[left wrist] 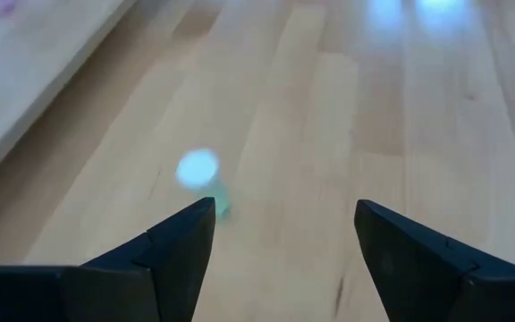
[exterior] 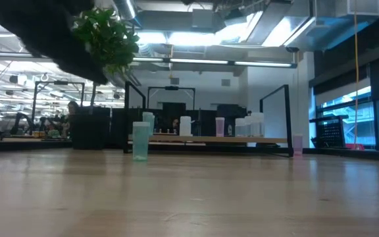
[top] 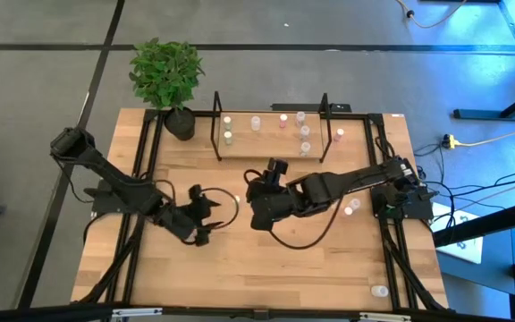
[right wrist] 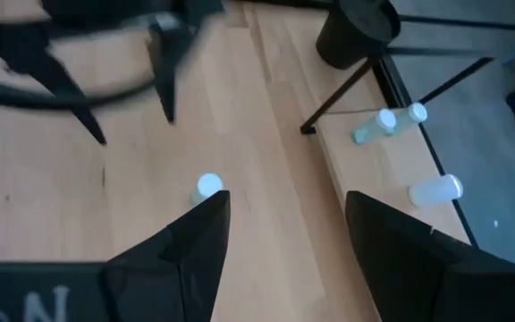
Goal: Pick and place medicine bottles onto shelf by color
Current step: Put the blue medicine bottle on the shelf aligned with the other blue medicine bottle
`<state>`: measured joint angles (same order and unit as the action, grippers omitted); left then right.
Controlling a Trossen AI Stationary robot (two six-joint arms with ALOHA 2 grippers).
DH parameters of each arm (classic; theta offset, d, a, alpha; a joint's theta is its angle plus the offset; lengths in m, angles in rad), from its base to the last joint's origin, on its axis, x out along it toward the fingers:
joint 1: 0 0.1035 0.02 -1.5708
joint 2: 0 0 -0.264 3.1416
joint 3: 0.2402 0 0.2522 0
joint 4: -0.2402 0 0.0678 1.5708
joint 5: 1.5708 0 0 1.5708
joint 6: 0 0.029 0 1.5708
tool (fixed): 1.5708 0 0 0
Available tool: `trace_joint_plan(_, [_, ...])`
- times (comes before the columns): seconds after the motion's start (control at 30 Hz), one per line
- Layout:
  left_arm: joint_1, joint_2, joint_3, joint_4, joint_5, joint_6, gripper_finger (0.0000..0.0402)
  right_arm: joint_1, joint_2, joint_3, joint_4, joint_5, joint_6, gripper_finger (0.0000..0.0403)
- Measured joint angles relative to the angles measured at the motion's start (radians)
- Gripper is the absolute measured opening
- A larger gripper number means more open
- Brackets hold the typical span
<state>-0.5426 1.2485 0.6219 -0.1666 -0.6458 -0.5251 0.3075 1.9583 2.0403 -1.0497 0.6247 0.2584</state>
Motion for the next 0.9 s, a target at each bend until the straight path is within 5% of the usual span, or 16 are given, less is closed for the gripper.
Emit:
trace_joint_plan(0.3, [0.194,0.107,-0.011,0.112,0.122,0.219,0.0263,0.007,-0.005,0.000,-0.014,0.014,0.002,0.0225])
trace_joint_plan(0.9, [0.351,0.273,-0.011,0.259,0.231,0.310,0.0263,0.012,-0.005,-0.001,-0.040,0.011,0.029,0.0225])
